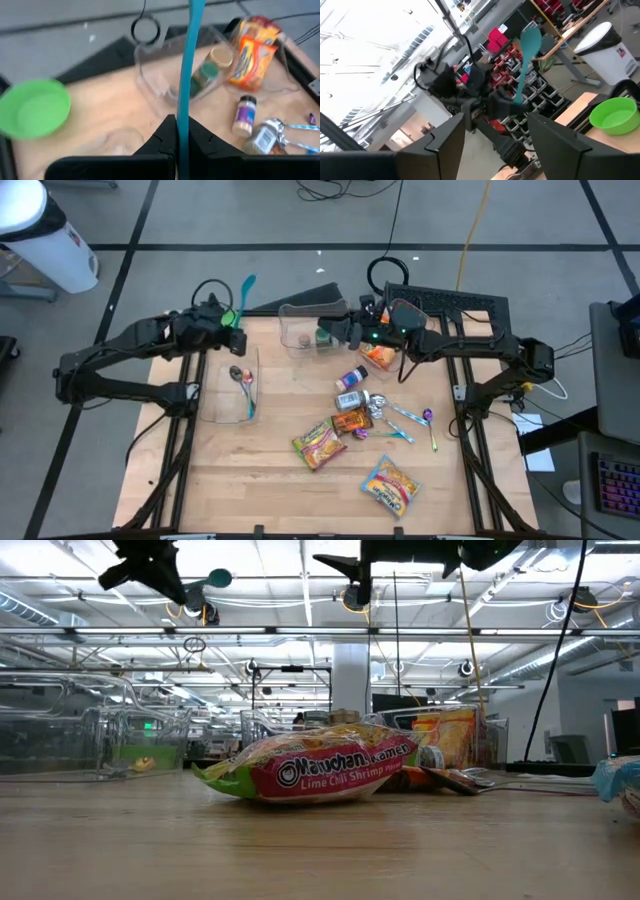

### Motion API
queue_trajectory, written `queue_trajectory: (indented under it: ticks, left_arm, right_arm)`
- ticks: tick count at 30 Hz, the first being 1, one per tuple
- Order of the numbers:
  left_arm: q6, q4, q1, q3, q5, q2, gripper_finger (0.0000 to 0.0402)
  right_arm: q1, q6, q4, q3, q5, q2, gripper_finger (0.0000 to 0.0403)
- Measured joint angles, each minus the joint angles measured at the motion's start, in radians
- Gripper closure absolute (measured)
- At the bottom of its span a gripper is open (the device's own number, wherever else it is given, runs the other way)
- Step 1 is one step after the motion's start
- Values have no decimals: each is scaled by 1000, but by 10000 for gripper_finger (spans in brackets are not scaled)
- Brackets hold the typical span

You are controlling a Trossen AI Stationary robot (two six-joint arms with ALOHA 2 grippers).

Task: Pick & Place Food Item
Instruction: Put the blue spoon into the left transparent bin

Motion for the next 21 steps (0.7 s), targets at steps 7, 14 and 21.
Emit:
queue_trajectory:
  ticks: [7, 14, 21]
  left_arm:
    - [-129, -117, -56, -27, 19, 16, 391]
    - [-328, -222, -158, -119, 56, 16, 391]
    - [-587, -196, -296, -269, 96, 16, 391]
  right_arm:
    - [-30, -40, -3, 0, -3, 0, 197]
    - [-58, -53, -35, 0, -91, -9, 198]
    - [-101, -53, -62, -2, -265, -37, 198]
